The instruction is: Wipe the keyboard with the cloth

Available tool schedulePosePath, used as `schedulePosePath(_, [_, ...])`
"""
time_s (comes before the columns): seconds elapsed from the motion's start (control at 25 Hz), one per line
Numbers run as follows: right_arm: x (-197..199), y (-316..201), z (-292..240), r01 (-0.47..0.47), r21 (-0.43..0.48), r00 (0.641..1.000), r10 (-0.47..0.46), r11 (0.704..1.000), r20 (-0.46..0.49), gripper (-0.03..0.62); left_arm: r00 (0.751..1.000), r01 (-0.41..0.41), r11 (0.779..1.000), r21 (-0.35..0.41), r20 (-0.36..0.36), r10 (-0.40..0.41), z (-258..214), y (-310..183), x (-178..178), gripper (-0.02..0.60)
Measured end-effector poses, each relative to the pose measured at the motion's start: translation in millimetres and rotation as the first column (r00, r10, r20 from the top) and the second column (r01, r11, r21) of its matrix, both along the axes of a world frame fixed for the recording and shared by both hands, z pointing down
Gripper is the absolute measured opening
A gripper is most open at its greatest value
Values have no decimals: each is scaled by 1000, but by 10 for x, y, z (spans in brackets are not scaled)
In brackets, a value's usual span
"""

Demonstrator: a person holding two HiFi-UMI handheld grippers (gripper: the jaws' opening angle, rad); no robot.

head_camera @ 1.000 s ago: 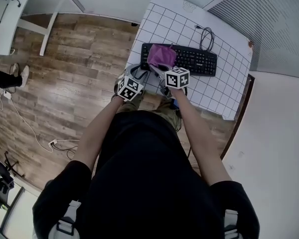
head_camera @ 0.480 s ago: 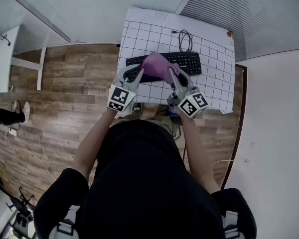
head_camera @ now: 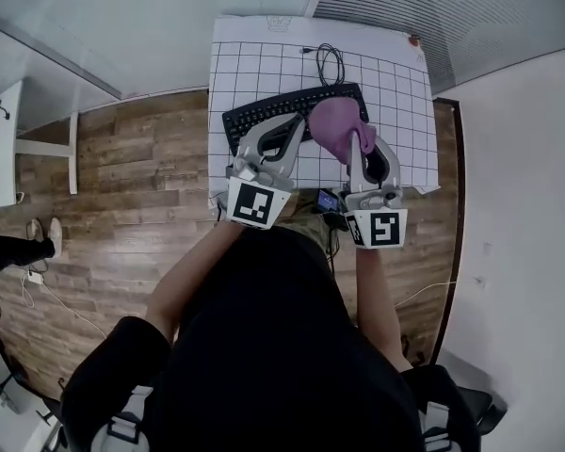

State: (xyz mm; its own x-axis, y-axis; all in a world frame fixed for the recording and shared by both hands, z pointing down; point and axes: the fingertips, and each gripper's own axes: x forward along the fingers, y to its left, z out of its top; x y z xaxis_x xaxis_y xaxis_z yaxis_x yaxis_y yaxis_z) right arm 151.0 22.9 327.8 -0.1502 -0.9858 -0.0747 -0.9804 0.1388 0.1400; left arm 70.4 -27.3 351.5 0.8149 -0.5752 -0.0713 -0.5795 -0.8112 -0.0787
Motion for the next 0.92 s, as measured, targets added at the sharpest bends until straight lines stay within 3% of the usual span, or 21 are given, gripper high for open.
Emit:
schedulePosePath(0.2, [-11,52,-110,-26,23,999,26,999,-21,28,1000,-2,1000,9,3,2,-7,14,56,2])
schedulePosePath(0.92, [-139,-67,1,34,-20,999,-34,999,21,28,1000,19,1000,-18,-8,-19,86,-8,-116,2])
